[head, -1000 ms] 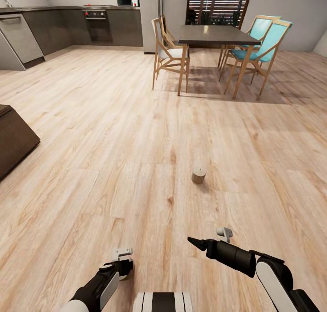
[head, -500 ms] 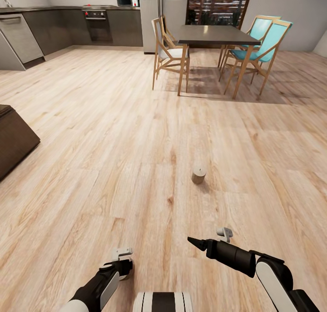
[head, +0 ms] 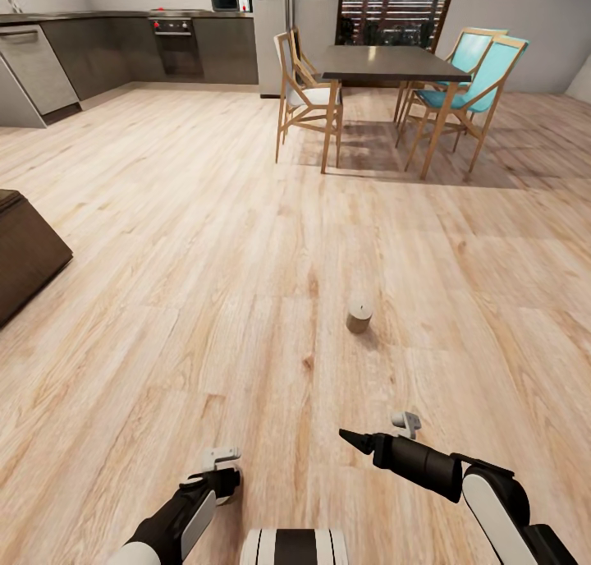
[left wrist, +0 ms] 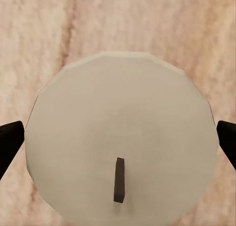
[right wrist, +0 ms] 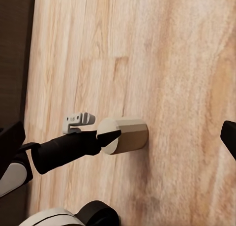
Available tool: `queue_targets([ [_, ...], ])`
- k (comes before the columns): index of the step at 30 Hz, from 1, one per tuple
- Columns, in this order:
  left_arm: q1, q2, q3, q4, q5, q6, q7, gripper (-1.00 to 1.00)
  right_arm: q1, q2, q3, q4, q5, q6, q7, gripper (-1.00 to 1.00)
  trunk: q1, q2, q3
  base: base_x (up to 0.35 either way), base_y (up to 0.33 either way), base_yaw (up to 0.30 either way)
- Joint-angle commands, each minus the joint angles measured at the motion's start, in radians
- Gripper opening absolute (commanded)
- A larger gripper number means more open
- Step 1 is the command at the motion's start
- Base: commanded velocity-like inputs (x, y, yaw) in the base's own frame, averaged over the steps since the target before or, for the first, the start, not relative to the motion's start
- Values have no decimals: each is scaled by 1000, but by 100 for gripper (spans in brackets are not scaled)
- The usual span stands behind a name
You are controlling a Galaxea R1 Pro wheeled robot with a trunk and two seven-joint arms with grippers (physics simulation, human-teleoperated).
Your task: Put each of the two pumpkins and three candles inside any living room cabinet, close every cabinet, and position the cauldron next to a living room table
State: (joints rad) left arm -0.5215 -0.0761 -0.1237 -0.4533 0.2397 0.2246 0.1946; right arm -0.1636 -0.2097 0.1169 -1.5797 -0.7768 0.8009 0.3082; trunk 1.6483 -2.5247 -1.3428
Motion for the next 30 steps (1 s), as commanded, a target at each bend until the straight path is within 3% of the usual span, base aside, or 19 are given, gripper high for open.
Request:
queue_targets([
  [1, 0, 1, -8, -2, 10, 7, 9, -100, 0, 0, 0, 0, 2, 3, 3, 100, 0, 0, -1, 0, 0, 0],
  [6, -1, 1, -9, -2, 10, 12, 8, -100, 0, -1, 0, 0, 2, 3, 3, 100, 0, 0, -1, 0, 0, 0],
  [20, 0, 1, -5, -27, 12, 18, 8, -100, 0, -1, 0, 1, 2, 3, 3, 100, -6, 3, 53, 0, 0, 0],
  [27, 9, 2, -1, -230, 19, 89, 9, -100, 0, -1, -2, 4, 3, 3, 3, 100, -10, 5, 81, 0, 0, 0],
  [30, 16, 3, 0, -326, 21, 132, 9, -100, 0, -1, -22, 6, 3, 4, 3, 100, -11, 5, 92, 0, 0, 0],
])
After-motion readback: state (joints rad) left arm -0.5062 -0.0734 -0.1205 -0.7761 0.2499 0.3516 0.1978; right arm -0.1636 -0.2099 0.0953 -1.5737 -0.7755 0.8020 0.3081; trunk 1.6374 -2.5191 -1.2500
